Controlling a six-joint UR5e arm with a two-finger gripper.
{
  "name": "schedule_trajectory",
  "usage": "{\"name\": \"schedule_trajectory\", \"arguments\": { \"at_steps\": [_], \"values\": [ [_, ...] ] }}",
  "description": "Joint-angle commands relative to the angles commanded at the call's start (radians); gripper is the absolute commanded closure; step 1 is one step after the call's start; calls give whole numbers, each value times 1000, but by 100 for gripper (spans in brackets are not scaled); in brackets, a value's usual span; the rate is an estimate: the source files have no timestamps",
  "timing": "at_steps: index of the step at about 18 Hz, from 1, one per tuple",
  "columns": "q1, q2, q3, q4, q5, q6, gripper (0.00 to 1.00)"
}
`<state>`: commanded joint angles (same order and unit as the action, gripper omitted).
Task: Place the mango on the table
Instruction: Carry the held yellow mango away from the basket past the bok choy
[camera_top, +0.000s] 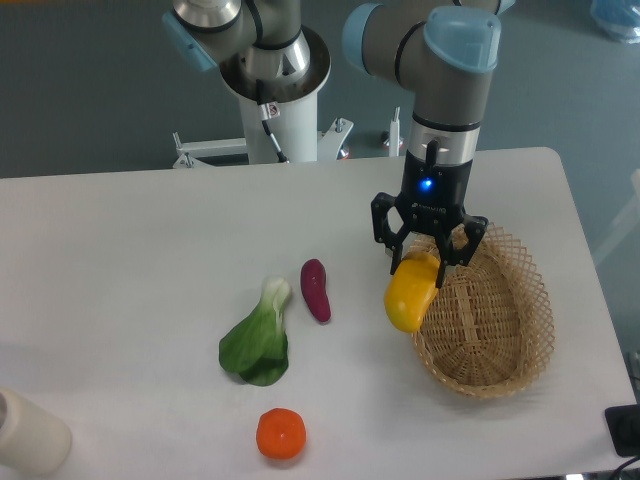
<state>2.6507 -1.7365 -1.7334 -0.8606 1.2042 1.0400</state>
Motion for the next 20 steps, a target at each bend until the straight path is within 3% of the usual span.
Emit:
{"name": "schedule_trajectory", "arguments": {
  "at_steps": [10, 18, 20],
  "values": [
    [-2, 17, -6, -3, 0, -12, 40],
    [-224, -15, -21, 14, 49, -326, 40],
    [-319, -64, -29, 18, 147, -374, 40]
  ]
}}
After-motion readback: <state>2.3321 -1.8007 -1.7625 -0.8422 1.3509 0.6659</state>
